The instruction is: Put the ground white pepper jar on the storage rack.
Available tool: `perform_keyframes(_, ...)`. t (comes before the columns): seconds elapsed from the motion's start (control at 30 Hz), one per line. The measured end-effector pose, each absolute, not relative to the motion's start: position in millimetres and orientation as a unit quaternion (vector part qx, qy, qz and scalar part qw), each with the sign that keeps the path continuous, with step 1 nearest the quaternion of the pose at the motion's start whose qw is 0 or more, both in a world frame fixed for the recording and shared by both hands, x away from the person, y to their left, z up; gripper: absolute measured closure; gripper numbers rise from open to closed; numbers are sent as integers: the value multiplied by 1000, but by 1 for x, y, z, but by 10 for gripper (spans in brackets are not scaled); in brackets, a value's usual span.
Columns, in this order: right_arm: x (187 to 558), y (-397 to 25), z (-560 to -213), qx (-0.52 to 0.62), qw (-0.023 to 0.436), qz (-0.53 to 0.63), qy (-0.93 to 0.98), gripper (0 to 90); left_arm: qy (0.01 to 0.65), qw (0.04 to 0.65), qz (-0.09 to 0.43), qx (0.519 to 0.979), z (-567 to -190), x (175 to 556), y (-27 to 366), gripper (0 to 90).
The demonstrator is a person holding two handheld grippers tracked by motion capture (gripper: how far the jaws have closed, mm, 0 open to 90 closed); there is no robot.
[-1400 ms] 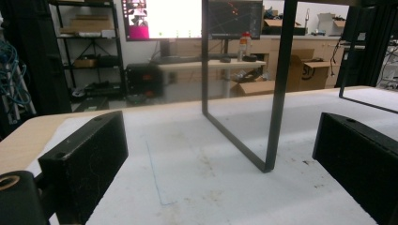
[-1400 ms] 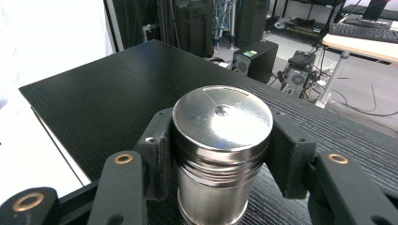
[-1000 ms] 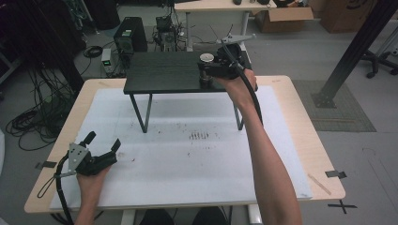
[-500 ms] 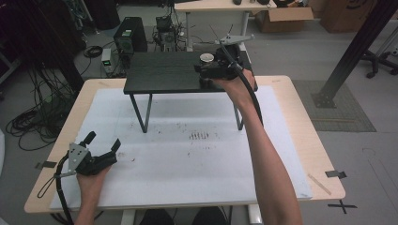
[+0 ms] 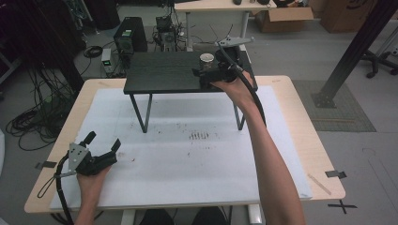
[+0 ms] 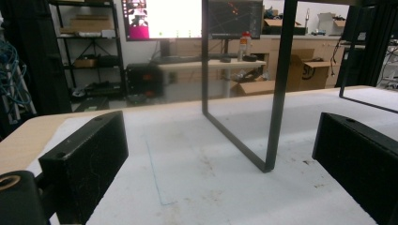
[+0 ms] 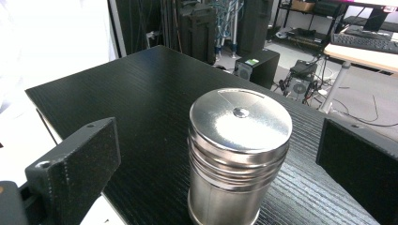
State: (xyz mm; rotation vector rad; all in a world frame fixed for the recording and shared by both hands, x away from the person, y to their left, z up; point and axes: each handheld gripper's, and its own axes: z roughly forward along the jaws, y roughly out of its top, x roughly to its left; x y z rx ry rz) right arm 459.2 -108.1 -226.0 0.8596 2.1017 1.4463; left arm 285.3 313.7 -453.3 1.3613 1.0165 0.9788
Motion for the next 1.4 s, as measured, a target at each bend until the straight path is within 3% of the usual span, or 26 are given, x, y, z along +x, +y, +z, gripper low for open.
perform_keyframes(0.97,415,-137,-217,298,259,542,742,1,430,557,416,576,-453,285,314,42)
perform_keyframes(1.4,394,-158,-228,308,278,542,731,1,429,559,416,575,-454,285,314,38)
